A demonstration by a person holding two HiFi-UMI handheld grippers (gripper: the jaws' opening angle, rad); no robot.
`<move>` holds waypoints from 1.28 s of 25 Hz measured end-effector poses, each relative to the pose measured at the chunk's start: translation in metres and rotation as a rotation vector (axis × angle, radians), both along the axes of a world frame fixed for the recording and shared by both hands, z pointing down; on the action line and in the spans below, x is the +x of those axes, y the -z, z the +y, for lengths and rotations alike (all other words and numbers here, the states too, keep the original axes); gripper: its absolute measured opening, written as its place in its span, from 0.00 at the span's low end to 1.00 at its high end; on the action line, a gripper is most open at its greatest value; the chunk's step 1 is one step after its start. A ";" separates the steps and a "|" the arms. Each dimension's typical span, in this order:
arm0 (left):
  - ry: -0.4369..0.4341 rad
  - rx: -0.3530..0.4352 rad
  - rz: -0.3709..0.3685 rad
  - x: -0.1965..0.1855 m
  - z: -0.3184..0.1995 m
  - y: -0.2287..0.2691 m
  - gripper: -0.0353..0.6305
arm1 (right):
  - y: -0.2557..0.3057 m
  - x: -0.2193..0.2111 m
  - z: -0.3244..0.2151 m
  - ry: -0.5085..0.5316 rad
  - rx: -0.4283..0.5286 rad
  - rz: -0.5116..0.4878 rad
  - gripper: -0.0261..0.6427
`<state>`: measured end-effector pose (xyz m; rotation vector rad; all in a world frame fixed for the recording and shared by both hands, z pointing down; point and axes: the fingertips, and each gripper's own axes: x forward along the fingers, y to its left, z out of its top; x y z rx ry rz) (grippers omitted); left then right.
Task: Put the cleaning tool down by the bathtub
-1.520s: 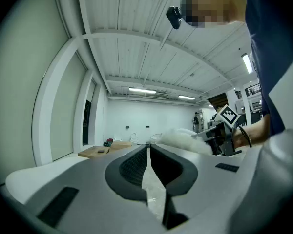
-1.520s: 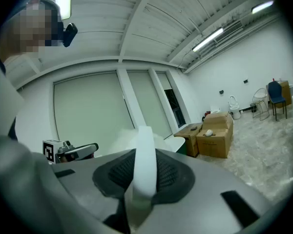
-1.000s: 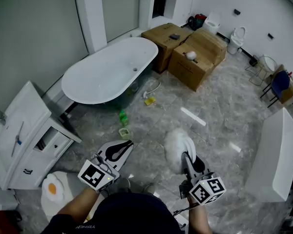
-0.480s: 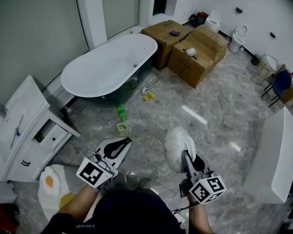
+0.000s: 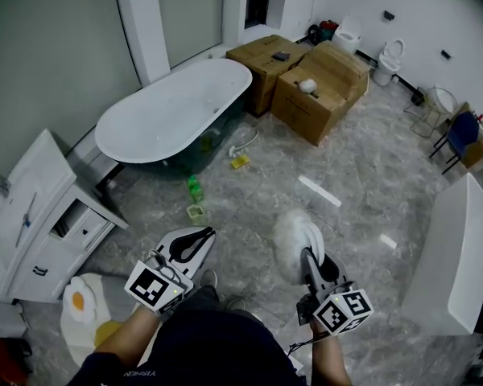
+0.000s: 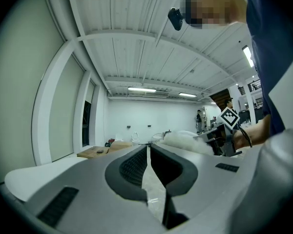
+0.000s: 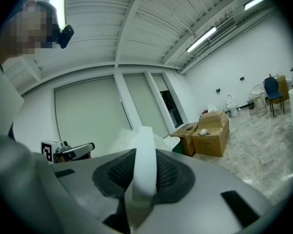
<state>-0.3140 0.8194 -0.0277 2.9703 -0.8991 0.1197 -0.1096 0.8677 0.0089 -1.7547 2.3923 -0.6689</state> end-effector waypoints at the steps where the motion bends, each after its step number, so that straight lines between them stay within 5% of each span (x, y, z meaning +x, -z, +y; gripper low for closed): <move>1: -0.004 0.001 -0.003 0.003 -0.001 0.000 0.12 | 0.000 0.004 -0.001 -0.003 0.001 -0.003 0.18; 13: -0.016 -0.005 0.005 0.035 -0.049 -0.010 0.12 | -0.011 0.034 -0.043 -0.010 -0.016 0.002 0.18; 32: -0.047 -0.079 -0.007 0.048 -0.239 -0.043 0.12 | -0.033 0.039 -0.233 -0.009 -0.081 -0.010 0.18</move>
